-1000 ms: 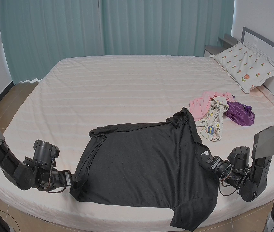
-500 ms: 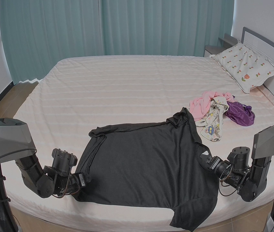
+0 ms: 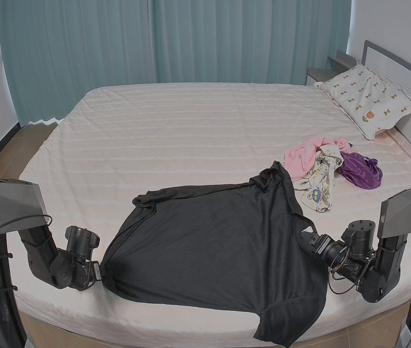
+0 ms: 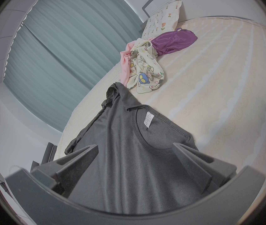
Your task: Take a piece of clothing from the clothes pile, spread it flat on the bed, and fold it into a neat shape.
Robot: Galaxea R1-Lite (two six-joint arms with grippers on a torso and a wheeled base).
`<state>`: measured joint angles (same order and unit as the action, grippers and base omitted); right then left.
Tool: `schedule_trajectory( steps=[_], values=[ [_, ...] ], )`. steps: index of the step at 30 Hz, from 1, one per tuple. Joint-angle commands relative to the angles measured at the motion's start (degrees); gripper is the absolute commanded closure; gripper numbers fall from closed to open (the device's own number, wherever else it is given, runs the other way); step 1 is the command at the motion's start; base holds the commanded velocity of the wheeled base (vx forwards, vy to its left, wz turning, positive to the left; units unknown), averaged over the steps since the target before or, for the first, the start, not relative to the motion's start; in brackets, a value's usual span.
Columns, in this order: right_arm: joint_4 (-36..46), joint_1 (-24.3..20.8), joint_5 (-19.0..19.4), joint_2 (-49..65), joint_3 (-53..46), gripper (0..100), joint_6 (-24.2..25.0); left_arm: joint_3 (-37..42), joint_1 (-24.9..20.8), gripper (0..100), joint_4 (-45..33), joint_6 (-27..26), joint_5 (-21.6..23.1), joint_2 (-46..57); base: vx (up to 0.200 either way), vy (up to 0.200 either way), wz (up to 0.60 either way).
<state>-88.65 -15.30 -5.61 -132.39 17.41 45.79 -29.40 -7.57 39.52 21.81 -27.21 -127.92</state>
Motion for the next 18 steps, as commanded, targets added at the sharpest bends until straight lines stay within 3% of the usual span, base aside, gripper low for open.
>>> schedule_trajectory(
  steps=[1,10,18],
  values=[
    [0.0,0.0,-0.1,0.1,0.0,0,0.0,0.4,3.2,0,-0.6,-1.3,-2.1,1.6,0.000,0.000,0.00],
    [0.0,0.4,0.0,0.0,0.0,0,0.0,0.2,2.9,0,-11.8,-1.1,-1.9,8.4,0.000,0.000,0.00],
    [0.0,0.4,0.0,0.1,0.0,0,0.0,-0.3,2.6,0,-12.1,-0.8,8.8,16.0,0.000,0.000,0.00]
  ],
)
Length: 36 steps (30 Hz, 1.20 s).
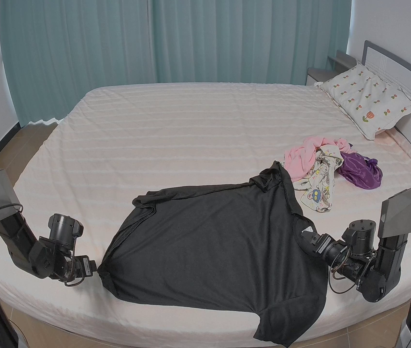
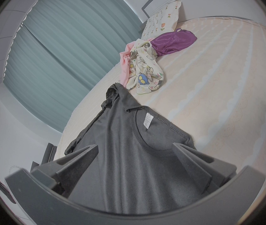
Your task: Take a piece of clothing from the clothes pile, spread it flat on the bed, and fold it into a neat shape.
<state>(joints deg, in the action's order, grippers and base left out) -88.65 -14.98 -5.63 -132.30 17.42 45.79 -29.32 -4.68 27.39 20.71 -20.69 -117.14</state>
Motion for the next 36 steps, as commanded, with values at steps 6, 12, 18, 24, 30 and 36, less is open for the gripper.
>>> schedule_trajectory(
  steps=[6,12,18,24,30,36],
  values=[
    [0.0,0.0,0.0,0.1,0.0,0,0.0,-3.1,-1.1,0,0.2,4.6,3.1,5.0,0.000,0.000,0.00],
    [0.0,-0.1,0.0,0.1,0.0,0,0.0,-3.6,-1.8,0,-0.1,5.9,6.2,4.8,0.167,0.000,0.00],
    [0.0,-0.1,0.0,0.1,0.0,0,0.0,-3.7,-2.1,0,0.1,6.3,8.6,4.8,0.133,0.000,0.00],
    [0.0,-0.2,0.0,0.1,0.0,0,0.0,-4.4,-2.7,0,0.2,8.7,11.3,4.5,0.000,0.000,0.00],
    [0.0,-0.3,0.0,0.1,0.0,0,0.0,-6.0,-4.0,0,0.1,12.3,12.7,2.4,0.000,0.000,0.00],
    [0.0,-0.3,0.0,0.1,0.1,0,0.0,-7.6,-6.3,0,0.1,16.6,13.0,1.5,0.000,-0.067,0.00]
  ],
)
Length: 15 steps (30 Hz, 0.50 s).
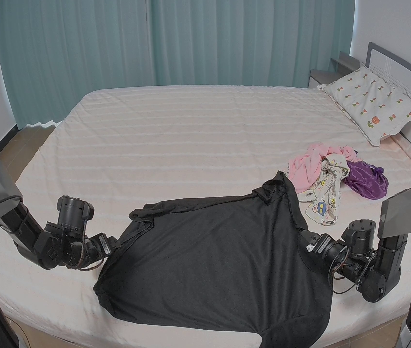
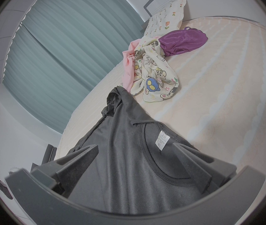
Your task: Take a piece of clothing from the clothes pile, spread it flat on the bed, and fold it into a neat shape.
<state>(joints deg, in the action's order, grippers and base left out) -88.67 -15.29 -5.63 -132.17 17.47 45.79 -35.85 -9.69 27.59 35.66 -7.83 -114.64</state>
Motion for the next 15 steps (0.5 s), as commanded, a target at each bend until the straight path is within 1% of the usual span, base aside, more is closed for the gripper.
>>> schedule_trajectory(
  steps=[1,7,9,15],
  values=[
    [0.0,0.0,0.0,0.0,0.0,0,0.0,-1.1,-1.5,0,-0.1,1.9,0.3,-1.1,0.000,-0.200,0.00],
    [0.0,0.0,0.0,-0.1,0.0,0,0.1,-1.1,-2.5,0,-0.1,2.7,1.1,-1.4,0.000,-0.200,0.00],
    [0.0,0.0,0.0,-0.1,0.0,0,0.0,-1.6,-2.8,0,-0.1,3.8,1.1,-1.5,0.000,-0.200,0.00],
    [0.0,0.0,0.0,-0.1,0.1,0,0.1,-2.8,-3.1,0,0.0,5.9,1.1,-2.4,0.000,0.000,0.00]
  ],
)
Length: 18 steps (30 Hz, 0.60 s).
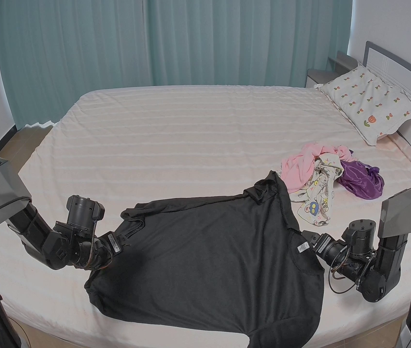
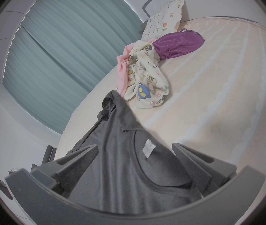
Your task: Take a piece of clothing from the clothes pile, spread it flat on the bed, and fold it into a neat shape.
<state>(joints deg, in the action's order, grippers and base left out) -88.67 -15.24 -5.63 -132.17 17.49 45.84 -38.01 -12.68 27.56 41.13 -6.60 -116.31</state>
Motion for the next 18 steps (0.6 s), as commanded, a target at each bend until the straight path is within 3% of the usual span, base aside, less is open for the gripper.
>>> schedule_trajectory(
  steps=[1,13,18],
  values=[
    [0.0,-0.1,0.0,-0.1,0.0,0,0.0,-0.7,-0.1,0,0.1,0.5,0.0,-0.9,0.000,0.000,0.00],
    [0.0,-0.1,0.0,-0.2,0.1,0,0.0,-2.7,-0.1,0,0.0,4.2,-0.3,-0.9,0.000,0.000,0.00],
    [0.0,-0.1,0.0,-0.4,0.1,0,0.0,-2.5,-0.1,0,0.1,4.1,-0.3,-1.3,0.200,0.000,0.00]
  ],
)
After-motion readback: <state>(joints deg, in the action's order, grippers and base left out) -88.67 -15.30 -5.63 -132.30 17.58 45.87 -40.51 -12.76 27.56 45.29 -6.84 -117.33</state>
